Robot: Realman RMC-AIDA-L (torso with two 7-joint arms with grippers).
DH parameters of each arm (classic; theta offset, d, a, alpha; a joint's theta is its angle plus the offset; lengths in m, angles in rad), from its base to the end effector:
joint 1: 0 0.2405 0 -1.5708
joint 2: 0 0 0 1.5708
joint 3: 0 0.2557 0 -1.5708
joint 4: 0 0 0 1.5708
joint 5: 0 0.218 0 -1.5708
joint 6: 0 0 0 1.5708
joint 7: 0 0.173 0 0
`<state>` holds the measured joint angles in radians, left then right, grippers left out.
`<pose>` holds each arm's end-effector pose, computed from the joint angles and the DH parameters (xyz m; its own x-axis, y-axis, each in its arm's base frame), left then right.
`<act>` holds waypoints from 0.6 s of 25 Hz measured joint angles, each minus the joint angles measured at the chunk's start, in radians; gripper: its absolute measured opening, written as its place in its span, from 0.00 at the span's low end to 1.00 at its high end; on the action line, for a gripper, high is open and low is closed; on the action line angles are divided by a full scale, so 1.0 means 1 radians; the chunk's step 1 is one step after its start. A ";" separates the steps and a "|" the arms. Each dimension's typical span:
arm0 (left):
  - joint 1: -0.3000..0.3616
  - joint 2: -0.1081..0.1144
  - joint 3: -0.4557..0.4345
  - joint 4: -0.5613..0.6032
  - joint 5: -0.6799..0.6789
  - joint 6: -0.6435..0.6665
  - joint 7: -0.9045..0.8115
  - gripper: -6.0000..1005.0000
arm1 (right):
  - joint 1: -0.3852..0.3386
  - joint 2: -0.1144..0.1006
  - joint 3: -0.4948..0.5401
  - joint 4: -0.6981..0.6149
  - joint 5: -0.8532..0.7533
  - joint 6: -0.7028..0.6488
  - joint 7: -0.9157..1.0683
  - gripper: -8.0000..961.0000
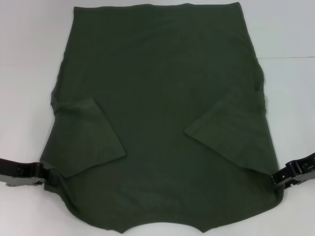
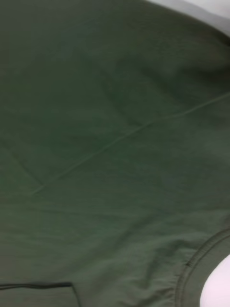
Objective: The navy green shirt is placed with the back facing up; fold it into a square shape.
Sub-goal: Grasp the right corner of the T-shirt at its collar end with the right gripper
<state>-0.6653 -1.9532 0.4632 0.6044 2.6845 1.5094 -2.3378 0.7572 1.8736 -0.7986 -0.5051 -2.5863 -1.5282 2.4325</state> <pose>-0.3361 0.3517 0.0124 0.1694 0.9703 0.1726 0.9786 -0.1449 -0.1459 0.3123 0.3635 0.0090 0.2400 -0.9694 0.0506 -0.9448 -0.2453 -0.2171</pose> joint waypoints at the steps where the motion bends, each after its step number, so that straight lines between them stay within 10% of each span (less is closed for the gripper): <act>1: 0.000 0.000 0.000 0.000 0.000 0.000 0.000 0.04 | 0.001 0.001 -0.002 0.000 0.000 0.000 0.000 0.69; 15: -0.006 0.001 0.000 0.000 0.000 0.000 -0.003 0.04 | 0.004 0.002 -0.011 0.001 0.000 0.017 0.003 0.57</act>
<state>-0.6712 -1.9518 0.4633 0.6048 2.6845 1.5094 -2.3410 0.7609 1.8755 -0.8096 -0.5045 -2.5863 -1.5112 2.4359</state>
